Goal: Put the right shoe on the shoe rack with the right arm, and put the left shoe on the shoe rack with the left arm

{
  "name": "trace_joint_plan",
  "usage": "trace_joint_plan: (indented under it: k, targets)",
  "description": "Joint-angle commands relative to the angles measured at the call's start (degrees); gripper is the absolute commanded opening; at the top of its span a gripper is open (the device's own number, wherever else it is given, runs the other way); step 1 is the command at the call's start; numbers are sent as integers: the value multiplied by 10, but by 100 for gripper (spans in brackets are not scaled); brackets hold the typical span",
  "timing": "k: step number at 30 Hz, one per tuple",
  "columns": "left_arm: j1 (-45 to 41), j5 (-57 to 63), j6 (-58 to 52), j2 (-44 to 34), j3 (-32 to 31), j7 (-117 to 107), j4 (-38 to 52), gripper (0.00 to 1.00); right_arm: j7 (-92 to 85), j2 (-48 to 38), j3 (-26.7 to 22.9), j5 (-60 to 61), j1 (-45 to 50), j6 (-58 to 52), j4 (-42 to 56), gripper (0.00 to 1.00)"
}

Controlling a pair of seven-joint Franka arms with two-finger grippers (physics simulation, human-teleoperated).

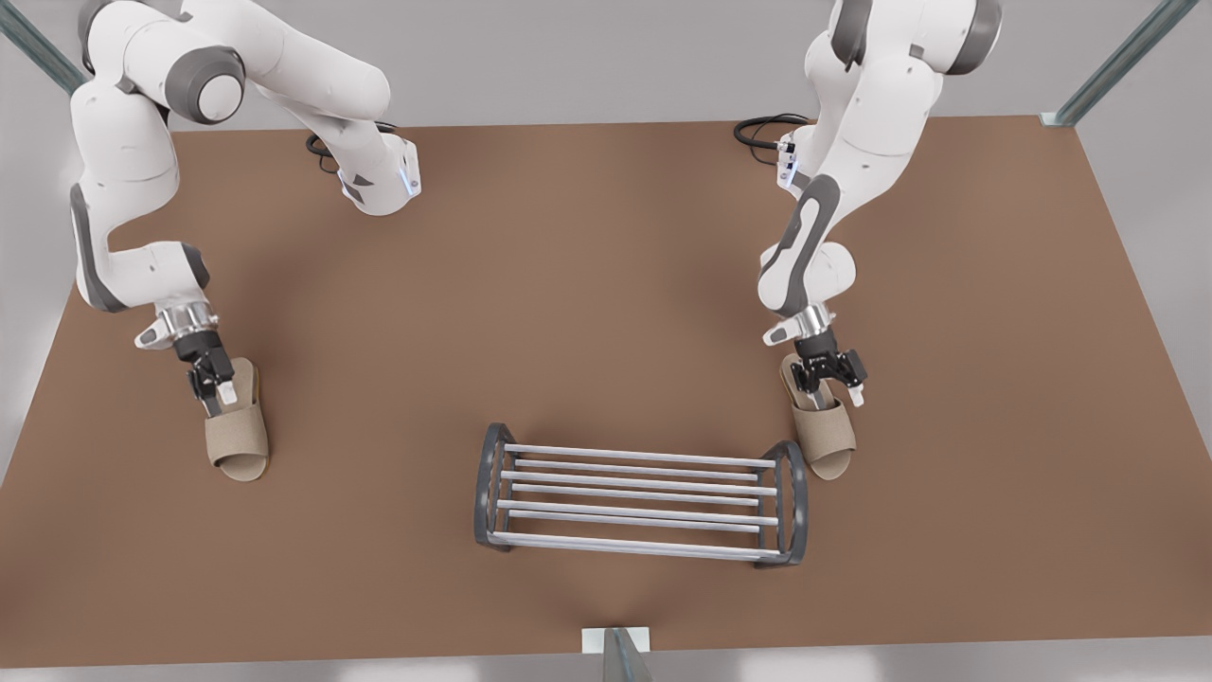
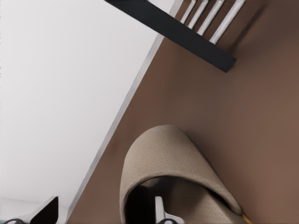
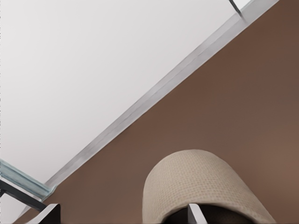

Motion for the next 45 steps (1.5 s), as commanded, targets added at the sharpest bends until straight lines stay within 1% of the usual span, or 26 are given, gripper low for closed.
trace_joint_plan:
  k: [1,3,6,7,8,10,17,18,19,20,21,24,25,26,27,29,33,34,36,37,42,43,45]
  targets:
    - [0,0,-7,2,0,-41,4,100,2,3,3,1,0,-20,-2,100]
    - [0,0,-7,7,0,-41,12,100,2,5,15,16,0,-28,-8,100]
    - [0,0,-8,13,0,-41,16,100,2,8,15,16,0,-25,0,100]
    - [0,0,-8,12,0,-41,16,100,2,9,15,16,-1,-22,6,95]
    - [0,0,-8,13,0,-41,21,100,2,13,15,16,0,-26,7,93]
    - [1,0,-7,20,0,-41,28,100,-6,19,15,17,0,-27,8,91]
    - [1,0,-8,33,2,-42,42,100,-8,37,14,19,0,-39,22,91]
    - [1,0,-8,33,2,-42,43,93,-8,39,14,19,0,-41,23,91]
    - [1,0,-8,33,2,-42,43,89,-8,41,14,19,0,-44,24,91]
    - [1,0,-8,35,3,-42,46,87,-8,43,14,19,0,-45,27,91]
    - [2,0,-8,42,3,-42,52,87,-8,53,13,23,1,-61,27,91]
    - [2,0,-8,55,4,-42,63,87,-13,63,13,24,1,-62,43,91]
    - [2,0,-8,58,4,-42,66,84,-13,63,13,24,1,-63,45,91]
    - [1,0,-8,62,4,-42,67,79,-12,63,13,24,2,-62,48,73]
    - [2,0,-8,65,4,-42,69,76,-12,63,13,24,3,-62,51,70]
    - [1,0,-8,68,4,-42,72,68,-12,68,13,25,4,-63,57,71]
    - [2,0,-8,68,4,-42,72,61,-13,79,13,31,6,-64,64,72]
    - [2,0,-8,68,4,-42,72,56,-13,79,13,32,6,-63,64,72]
    - [2,0,-8,67,4,-42,72,54,-13,82,14,32,6,-63,68,72]
    - [2,0,-8,67,4,-42,73,50,-13,82,14,35,6,-64,68,72]
    - [2,0,-8,66,4,-44,81,43,-12,87,15,41,11,-64,76,72]
    - [2,-1,-8,66,4,-49,81,37,-12,89,15,41,11,-65,81,72]
    - [2,-1,-8,66,4,-54,82,31,-13,100,15,50,15,-82,88,71]
